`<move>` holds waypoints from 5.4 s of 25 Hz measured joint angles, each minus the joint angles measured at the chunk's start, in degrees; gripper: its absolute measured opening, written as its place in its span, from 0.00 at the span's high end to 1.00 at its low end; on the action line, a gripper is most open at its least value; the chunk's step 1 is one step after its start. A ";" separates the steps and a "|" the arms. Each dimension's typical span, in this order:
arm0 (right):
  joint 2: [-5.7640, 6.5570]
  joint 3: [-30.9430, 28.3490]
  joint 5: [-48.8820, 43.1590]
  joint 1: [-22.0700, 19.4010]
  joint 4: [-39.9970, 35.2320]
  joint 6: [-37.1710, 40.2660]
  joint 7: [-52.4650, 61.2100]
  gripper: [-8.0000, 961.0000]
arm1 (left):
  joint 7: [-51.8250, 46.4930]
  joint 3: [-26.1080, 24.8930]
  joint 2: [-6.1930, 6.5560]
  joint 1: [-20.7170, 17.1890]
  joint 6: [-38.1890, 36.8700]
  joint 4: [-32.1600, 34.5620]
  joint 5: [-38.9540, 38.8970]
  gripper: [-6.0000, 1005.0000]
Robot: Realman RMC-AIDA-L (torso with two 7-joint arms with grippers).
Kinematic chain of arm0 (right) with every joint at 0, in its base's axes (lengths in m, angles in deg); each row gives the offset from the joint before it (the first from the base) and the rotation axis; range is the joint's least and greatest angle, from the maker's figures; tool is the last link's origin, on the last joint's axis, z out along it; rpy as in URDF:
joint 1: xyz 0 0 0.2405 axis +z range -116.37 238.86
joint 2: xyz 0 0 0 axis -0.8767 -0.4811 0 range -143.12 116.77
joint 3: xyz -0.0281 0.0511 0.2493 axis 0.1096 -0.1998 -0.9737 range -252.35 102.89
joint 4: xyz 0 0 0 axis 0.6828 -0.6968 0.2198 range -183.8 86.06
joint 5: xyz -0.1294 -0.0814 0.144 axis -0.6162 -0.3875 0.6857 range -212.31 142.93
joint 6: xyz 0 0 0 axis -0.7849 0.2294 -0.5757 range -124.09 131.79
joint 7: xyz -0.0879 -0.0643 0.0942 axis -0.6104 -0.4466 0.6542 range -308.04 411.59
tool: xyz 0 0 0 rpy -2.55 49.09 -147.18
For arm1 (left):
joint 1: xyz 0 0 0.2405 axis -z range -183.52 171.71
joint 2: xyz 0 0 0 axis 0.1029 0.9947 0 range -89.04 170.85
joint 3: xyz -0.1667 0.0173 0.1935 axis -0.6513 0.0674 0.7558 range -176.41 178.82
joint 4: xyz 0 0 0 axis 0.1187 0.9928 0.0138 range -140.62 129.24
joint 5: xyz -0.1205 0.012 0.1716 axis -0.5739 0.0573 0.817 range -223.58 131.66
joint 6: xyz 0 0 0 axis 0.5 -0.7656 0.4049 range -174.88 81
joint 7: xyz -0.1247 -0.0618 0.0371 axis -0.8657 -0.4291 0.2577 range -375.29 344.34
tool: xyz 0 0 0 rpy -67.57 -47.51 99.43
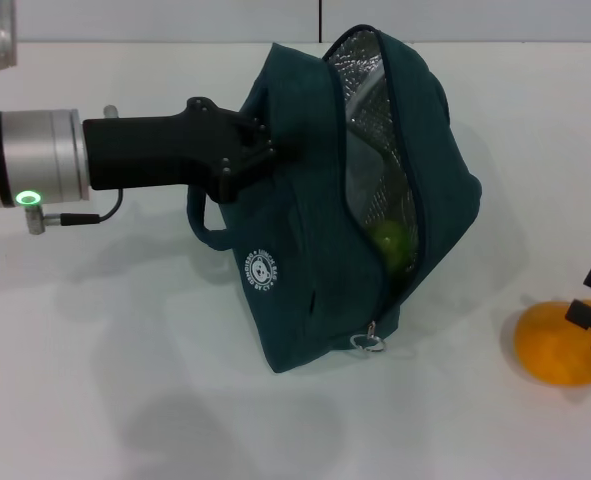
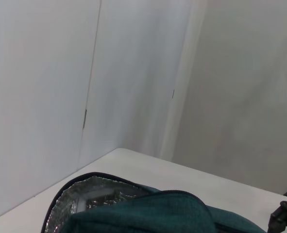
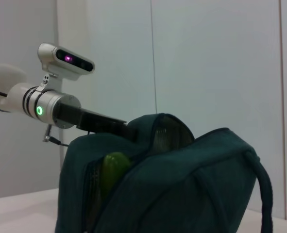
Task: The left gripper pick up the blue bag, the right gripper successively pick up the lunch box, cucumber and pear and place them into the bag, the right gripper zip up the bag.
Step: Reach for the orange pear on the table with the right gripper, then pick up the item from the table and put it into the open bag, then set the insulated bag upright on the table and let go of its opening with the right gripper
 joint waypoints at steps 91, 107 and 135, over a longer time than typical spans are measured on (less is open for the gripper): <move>-2.28 6.82 15.30 8.16 -6.95 0.81 15.59 0.59 | 1.75 -0.21 -0.06 0.22 0.24 -2.05 -1.89 0.86; -3.28 9.94 6.45 6.89 -6.34 -17.87 15.20 0.58 | 1.82 0.08 -0.04 0.67 -0.16 -1.97 -1.69 0.86; -3.52 12.86 12.38 8.14 -9.11 -5.50 1.70 0.91 | 12.89 -0.19 -0.37 -1.79 -0.50 -9.11 -6.83 0.85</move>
